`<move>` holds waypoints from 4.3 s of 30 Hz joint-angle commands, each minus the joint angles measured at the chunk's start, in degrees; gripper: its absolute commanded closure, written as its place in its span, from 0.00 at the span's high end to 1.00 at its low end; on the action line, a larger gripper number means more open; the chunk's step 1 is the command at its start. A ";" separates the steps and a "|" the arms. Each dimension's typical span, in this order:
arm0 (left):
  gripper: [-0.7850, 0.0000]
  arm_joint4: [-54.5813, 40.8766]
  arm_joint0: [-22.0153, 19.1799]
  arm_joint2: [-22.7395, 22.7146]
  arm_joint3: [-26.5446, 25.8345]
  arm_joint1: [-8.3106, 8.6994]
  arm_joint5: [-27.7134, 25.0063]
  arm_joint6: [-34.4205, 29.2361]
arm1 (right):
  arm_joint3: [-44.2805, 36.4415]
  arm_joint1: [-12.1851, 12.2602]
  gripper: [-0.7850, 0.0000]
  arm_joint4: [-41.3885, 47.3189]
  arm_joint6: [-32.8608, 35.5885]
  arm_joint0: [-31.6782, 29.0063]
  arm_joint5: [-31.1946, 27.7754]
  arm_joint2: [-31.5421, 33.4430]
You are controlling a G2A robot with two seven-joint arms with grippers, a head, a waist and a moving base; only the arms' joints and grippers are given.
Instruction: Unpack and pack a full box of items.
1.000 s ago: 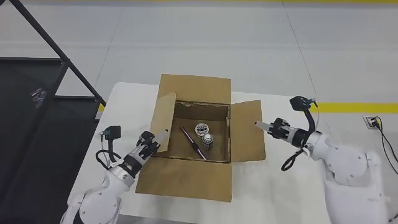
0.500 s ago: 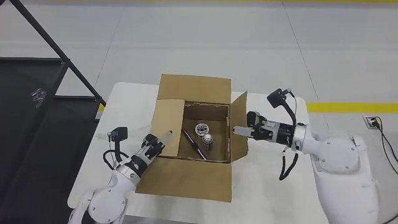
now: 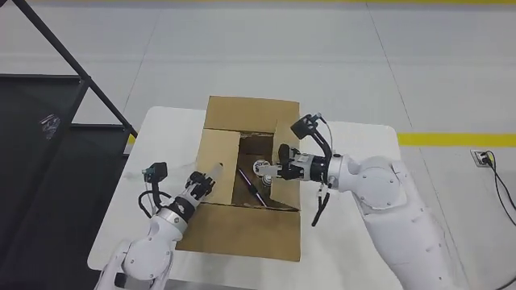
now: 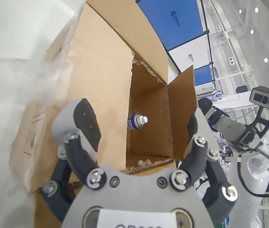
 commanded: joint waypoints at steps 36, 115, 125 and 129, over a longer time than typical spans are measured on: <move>1.00 -17.72 14.84 -24.70 -6.42 2.95 -16.91 -22.06 | -6.28 1.08 1.00 -10.95 -5.68 0.15 4.97 -2.15; 1.00 -18.78 4.66 -7.36 -3.30 5.54 -10.54 -7.01 | 46.80 -2.89 1.00 22.21 -5.77 24.09 -24.70 -0.09; 1.00 -16.46 2.20 -4.72 -0.97 5.25 -9.58 -4.58 | 31.55 -0.05 1.00 21.54 2.69 16.20 -17.82 1.93; 1.00 -16.17 1.35 -3.76 -0.16 5.12 -9.48 -3.97 | 28.50 0.49 1.00 22.02 6.31 14.45 -13.68 1.43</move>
